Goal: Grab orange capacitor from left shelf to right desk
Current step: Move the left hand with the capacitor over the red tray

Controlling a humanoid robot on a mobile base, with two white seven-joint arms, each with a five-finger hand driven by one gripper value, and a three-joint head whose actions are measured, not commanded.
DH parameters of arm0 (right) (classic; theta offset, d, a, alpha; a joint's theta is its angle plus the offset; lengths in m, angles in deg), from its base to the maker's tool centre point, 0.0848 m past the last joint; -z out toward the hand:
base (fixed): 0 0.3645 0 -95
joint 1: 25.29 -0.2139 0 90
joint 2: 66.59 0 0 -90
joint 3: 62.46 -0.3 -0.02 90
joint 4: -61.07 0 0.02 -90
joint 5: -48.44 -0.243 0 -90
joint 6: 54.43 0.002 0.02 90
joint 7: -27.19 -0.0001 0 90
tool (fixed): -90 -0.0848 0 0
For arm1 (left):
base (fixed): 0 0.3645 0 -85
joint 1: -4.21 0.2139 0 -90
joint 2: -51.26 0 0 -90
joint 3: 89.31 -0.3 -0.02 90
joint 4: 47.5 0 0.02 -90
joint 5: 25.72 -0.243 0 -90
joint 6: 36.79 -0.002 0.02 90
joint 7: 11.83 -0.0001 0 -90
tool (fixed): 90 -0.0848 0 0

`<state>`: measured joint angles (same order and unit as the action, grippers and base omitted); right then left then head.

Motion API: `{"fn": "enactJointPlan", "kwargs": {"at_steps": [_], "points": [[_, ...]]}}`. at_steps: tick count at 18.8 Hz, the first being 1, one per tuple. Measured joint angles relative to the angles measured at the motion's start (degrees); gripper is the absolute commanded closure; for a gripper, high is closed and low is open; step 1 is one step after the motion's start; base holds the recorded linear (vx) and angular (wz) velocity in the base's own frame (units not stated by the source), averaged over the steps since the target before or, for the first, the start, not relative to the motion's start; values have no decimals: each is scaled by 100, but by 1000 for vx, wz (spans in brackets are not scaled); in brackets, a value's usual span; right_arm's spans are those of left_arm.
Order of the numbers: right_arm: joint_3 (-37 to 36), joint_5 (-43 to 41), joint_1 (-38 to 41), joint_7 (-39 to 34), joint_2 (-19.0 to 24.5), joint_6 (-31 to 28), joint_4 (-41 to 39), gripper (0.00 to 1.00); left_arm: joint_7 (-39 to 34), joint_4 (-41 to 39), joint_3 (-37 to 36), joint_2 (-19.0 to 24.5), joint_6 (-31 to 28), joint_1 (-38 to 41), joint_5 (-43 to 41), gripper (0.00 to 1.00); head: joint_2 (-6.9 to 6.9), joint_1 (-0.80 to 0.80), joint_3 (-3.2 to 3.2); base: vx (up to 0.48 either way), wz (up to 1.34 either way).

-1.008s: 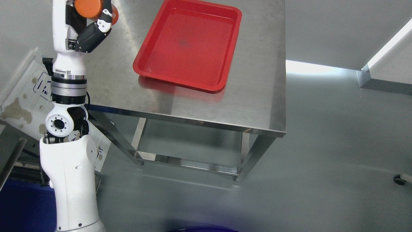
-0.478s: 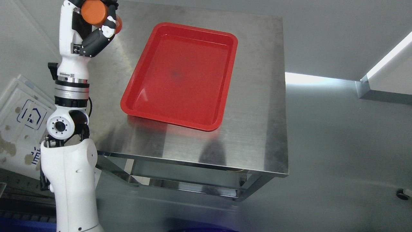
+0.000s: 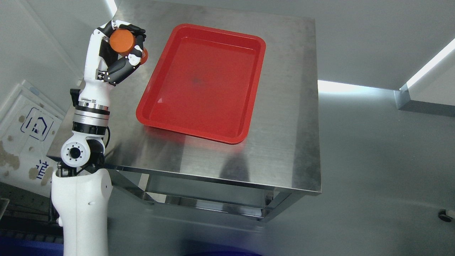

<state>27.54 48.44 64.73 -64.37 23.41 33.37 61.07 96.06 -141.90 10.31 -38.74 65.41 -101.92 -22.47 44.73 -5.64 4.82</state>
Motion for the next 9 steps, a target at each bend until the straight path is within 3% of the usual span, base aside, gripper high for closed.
{"fn": "enactJointPlan", "kwargs": {"at_steps": [9], "points": [[0, 0, 0, -24, 0, 3, 0, 0, -149, 4, -389, 0, -837, -187, -40, 97, 0, 0, 0, -1, -3]]}}
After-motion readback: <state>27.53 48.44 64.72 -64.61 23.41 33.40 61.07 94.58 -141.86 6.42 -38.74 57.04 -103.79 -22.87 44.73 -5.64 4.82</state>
